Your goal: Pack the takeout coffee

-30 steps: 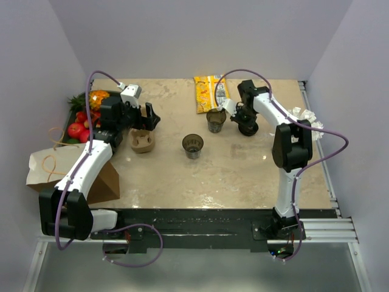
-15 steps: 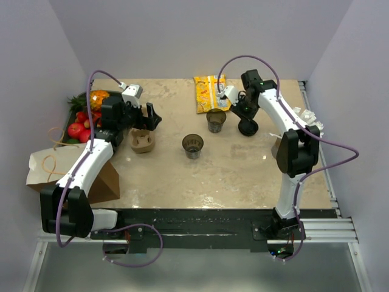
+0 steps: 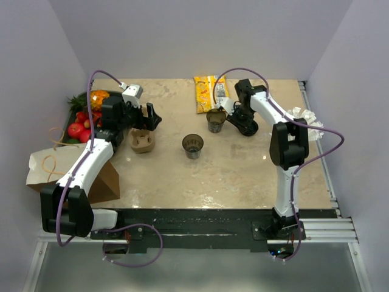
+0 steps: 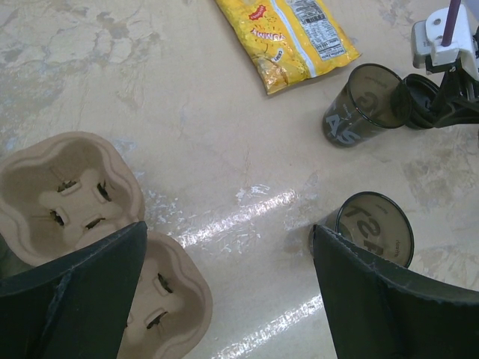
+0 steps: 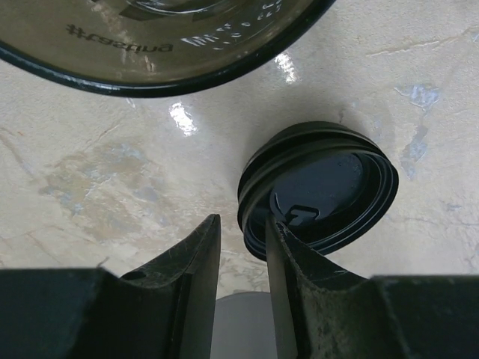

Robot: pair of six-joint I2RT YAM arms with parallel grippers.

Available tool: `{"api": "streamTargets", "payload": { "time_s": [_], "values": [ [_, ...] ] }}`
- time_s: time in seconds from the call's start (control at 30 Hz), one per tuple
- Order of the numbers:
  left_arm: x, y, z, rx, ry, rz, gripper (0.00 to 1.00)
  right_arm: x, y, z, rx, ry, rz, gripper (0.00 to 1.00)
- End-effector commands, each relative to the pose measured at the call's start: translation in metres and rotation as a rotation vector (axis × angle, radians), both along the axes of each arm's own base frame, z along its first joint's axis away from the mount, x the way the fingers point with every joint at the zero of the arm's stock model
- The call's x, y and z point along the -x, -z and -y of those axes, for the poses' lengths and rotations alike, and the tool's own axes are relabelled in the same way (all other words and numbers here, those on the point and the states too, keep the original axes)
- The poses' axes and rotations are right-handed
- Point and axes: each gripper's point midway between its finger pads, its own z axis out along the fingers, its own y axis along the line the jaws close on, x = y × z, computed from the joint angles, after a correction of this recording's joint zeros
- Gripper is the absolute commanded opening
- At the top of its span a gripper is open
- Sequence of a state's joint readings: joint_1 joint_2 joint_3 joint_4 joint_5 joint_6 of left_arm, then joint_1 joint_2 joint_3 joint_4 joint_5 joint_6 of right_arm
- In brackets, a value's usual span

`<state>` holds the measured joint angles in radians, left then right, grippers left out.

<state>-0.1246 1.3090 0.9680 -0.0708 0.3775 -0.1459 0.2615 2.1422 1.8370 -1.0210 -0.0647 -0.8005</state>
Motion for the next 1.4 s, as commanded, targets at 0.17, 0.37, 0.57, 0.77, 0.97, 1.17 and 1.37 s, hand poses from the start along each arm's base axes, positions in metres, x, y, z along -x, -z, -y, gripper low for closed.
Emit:
{"api": "streamTargets", "payload": {
  "time_s": [0.17,0.37,0.57,0.77,0.97,1.17,1.37],
  "values": [
    [-0.005,-0.011,0.001,0.009,0.001,0.039,0.96,-0.003,-0.006,0.001,0.011,-0.012,0.016,0.33],
    [-0.004,-0.010,0.001,0.009,0.001,0.037,0.96,-0.005,-0.002,0.003,0.021,-0.007,0.013,0.31],
    [-0.004,-0.009,0.001,0.010,0.001,0.033,0.96,-0.008,-0.002,0.000,0.012,0.001,0.014,0.26],
    [-0.004,-0.007,0.001,0.011,0.000,0.030,0.96,-0.009,-0.001,-0.001,0.009,0.003,0.006,0.23],
    [-0.005,-0.005,0.001,0.010,0.000,0.028,0.96,-0.008,0.002,-0.001,0.012,0.006,-0.001,0.22],
    [-0.005,-0.004,0.001,0.012,-0.001,0.024,0.96,-0.009,0.004,-0.001,0.013,0.009,-0.007,0.21],
    [-0.005,-0.004,0.001,0.013,0.000,0.024,0.96,-0.010,0.005,-0.002,0.010,0.010,-0.010,0.20]
  ]
}}
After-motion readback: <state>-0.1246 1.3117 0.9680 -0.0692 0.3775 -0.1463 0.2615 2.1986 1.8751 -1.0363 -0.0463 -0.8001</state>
